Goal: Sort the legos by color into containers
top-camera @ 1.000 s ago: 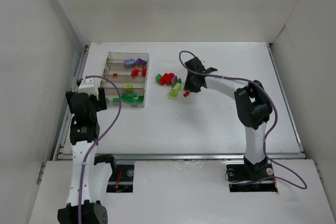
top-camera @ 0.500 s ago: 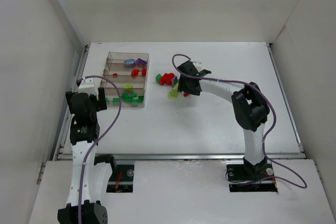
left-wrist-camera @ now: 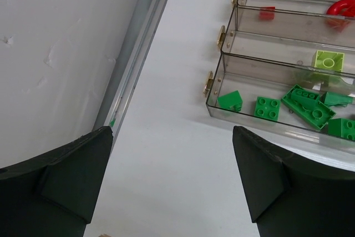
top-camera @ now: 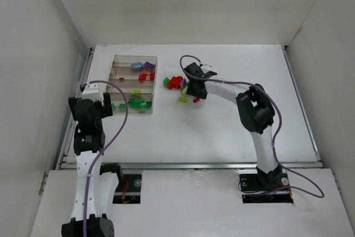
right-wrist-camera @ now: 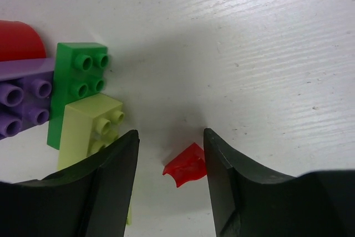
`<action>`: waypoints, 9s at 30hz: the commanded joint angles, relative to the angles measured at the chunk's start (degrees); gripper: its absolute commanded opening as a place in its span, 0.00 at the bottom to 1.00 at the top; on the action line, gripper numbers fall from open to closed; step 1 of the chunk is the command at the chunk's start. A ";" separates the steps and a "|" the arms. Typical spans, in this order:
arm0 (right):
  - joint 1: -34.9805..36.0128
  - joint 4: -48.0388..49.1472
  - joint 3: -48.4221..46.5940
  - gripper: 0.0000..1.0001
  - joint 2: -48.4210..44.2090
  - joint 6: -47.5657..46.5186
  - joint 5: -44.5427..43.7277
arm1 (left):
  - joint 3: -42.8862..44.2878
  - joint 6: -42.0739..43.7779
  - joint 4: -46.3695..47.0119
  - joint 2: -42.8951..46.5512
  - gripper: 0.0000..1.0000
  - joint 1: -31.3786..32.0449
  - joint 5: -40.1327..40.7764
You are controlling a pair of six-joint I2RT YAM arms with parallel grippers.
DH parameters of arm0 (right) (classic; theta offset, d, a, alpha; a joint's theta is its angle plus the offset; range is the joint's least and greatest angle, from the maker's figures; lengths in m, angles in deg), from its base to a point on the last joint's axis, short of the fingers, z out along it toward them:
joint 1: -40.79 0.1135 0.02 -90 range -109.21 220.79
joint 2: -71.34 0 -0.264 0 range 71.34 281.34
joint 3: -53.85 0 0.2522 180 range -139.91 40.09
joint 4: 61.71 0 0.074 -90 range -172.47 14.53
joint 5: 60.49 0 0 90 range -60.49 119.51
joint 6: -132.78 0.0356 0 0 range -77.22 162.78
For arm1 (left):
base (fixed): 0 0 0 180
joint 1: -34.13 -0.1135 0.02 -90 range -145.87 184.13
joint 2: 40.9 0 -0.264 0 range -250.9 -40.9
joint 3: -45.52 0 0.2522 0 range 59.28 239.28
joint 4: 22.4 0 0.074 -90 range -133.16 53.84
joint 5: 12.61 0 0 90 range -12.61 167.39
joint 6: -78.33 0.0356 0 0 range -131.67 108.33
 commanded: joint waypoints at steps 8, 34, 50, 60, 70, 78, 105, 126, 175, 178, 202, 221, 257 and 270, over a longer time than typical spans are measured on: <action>-0.06 -2.10 1.22 0.55 -3.84 -2.15 -3.88 | -0.42 -0.43 2.73 0.85 0.88 -0.28 0.70; 0.98 5.19 7.20 0.00 -8.31 -8.39 1.41 | -0.95 -0.43 2.73 1.38 0.89 -0.28 0.70; 5.91 26.03 -23.97 0.00 6.78 -20.11 29.69 | -1.48 -0.43 3.26 1.38 0.89 -0.28 1.22; 6.53 36.22 -40.00 0.00 21.82 -10.60 27.33 | -1.48 -0.43 3.26 0.85 0.89 -0.28 1.22; 7.05 36.84 -41.05 0.15 25.60 -10.60 21.43 | -2.00 -0.43 3.79 0.32 0.89 -0.80 1.22; 7.05 36.84 -41.05 0.65 25.08 -10.07 22.66 | -2.00 -0.43 3.79 0.32 0.89 -0.80 1.22; 1.34 24.30 1.04 1.00 -11.66 -18.43 5.60 | -2.00 -0.43 4.31 0.32 0.89 -0.80 1.22; 0.81 17.23 12.99 0.68 -9.99 -10.95 15.27 | -2.53 -0.43 4.31 0.32 0.89 -0.80 1.22; 0.29 23.04 15.45 0.00 -11.21 -14.20 20.99 | -2.00 -0.43 3.79 1.90 0.89 -0.80 -1.06; 0.29 23.57 16.16 0.00 -12.44 -14.20 20.99 | -2.00 -0.43 3.26 1.90 0.87 -0.80 -2.29; 0.29 24.09 13.97 0.00 -23.78 -18.86 21.00 | 18.69 15.03 -13.69 -8.17 0.91 2.88 -44.29; 3.97 24.09 3.51 0.00 -26.78 -22.29 16.25 | 60.93 19.45 -34.37 -52.76 0.99 28.54 -52.30; 3.98 24.09 4.57 0.64 -25.38 -20.00 23.88 | 52.24 2.65 -16.08 -56.72 0.00 29.35 -49.24; -0.68 24.09 5.01 0.93 -21.95 -16.74 24.94 | 35.36 0.71 -10.10 -50.75 0.00 10.72 -27.80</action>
